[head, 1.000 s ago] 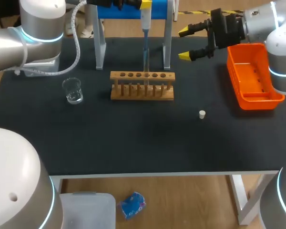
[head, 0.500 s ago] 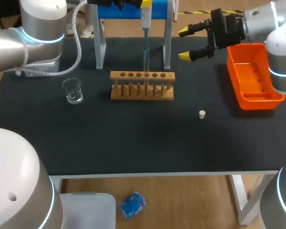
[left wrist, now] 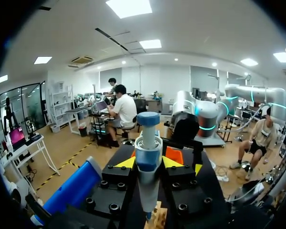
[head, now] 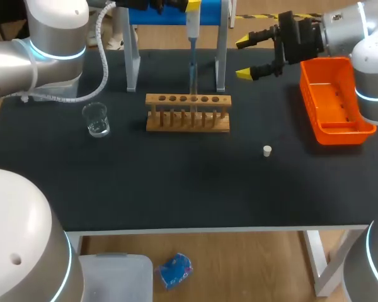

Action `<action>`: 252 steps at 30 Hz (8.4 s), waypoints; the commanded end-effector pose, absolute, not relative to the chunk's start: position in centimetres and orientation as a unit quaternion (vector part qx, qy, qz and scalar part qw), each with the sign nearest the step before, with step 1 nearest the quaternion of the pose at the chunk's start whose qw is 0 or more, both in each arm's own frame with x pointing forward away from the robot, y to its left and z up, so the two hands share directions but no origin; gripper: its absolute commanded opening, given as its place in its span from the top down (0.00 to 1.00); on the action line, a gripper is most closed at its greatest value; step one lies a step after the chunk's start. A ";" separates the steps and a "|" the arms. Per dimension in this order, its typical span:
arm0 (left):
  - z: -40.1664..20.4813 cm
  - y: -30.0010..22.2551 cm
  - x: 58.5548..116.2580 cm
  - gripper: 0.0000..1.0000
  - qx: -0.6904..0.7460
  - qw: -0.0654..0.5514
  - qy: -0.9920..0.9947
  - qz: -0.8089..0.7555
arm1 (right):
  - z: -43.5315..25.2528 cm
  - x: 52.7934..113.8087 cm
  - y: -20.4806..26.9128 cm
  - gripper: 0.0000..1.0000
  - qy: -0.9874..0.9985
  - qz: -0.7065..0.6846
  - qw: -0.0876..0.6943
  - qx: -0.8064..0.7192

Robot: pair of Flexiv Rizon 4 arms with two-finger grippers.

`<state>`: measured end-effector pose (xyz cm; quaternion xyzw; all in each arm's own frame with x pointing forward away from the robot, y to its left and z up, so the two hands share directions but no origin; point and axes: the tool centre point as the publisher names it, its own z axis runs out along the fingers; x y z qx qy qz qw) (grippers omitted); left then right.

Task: Invert the test tube, pick up the pipette, mount the tip to pipette, aspirate from beaker and dispense into the tube, eject the tip, return the pipette, and cap with the stopper.

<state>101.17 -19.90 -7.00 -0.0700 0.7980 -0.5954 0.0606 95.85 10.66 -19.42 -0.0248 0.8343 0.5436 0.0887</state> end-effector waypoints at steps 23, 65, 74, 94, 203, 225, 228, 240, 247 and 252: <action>-6.9 -19.9 100.9 1.00 -0.074 0.061 0.800 -0.593 | -19.4 95.8 10.6 0.00 0.834 0.543 0.089 -0.025; -6.9 -19.9 100.9 1.00 -0.074 0.061 0.800 -0.593 | 0.6 100.7 14.8 0.00 0.891 0.449 0.060 -0.011; -6.9 -19.9 100.9 1.00 -0.074 0.061 0.800 -0.593 | 0.6 100.8 15.1 0.00 0.884 0.462 0.065 -0.009; -6.9 -19.9 100.9 1.00 -0.074 0.061 0.800 -0.593 | 1.7 100.3 16.4 1.00 0.879 0.474 0.047 0.025; -6.9 -19.9 100.9 1.00 -0.074 0.061 0.800 -0.593 | -3.1 100.6 20.9 1.00 0.875 0.477 -0.026 0.078; -6.9 -19.9 100.9 1.00 -0.074 0.061 0.800 -0.593 | -2.3 100.3 20.7 0.57 0.875 0.477 -0.018 0.075; -6.9 -19.9 100.9 1.00 -0.074 0.061 0.800 -0.593 | -1.4 100.1 20.5 0.00 0.873 0.482 -0.011 0.072; -6.9 -19.9 100.9 1.00 -0.074 0.061 0.800 -0.593 | 1.4 98.8 14.8 0.00 0.860 0.505 0.036 0.072; -6.9 -19.9 100.9 1.00 -0.074 0.061 0.800 -0.593 | -1.7 96.9 10.7 0.00 0.855 0.513 0.046 0.058; -6.9 -19.9 100.9 1.00 -0.074 0.061 0.800 -0.593 | -5.6 96.0 9.1 0.00 0.848 0.527 0.038 0.052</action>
